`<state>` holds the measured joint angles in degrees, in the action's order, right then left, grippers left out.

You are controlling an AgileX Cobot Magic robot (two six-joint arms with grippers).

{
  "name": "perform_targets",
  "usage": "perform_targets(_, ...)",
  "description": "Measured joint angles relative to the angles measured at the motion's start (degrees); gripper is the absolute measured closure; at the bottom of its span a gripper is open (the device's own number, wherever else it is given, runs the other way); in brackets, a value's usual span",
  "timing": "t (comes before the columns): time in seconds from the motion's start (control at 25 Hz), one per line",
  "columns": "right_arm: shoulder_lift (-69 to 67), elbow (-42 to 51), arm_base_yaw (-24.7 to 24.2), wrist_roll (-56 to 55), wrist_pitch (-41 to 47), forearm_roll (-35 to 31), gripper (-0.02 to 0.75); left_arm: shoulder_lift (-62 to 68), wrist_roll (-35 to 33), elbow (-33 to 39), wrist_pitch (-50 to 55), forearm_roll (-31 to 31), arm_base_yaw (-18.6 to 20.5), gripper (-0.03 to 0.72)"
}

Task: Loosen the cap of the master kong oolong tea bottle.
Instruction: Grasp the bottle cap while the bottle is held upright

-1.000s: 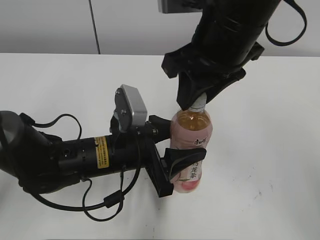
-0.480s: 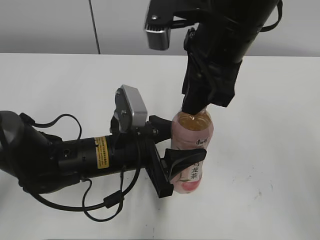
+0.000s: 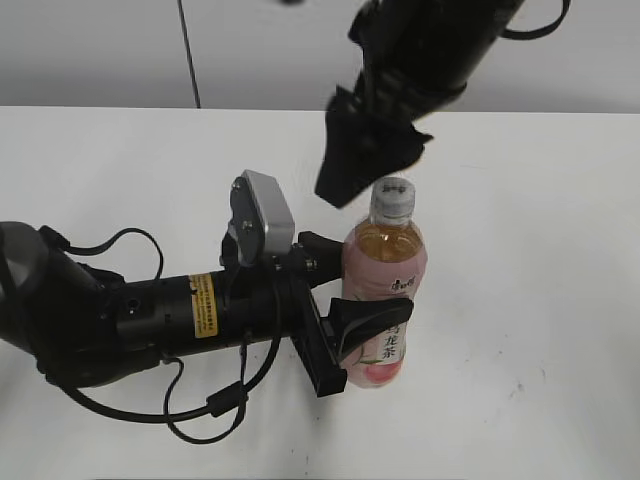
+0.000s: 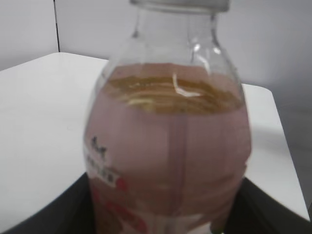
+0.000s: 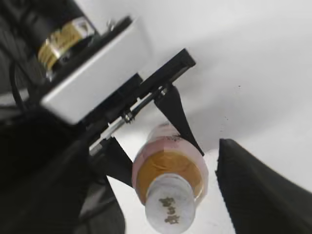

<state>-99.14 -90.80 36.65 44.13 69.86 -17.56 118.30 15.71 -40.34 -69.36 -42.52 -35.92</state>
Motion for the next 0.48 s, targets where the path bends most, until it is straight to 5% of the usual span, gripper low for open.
perform_targets(0.32,0.30,-6.69,0.00,-43.20,-0.01,5.58,0.181,0.00,0.10,0.00,0.04,0.00,0.00,0.283)
perform_targets(0.48,0.37,-5.54,0.13,-52.25,-0.01,6.68,0.185,0.00,0.10,0.00,0.04,0.00,0.00,0.283)
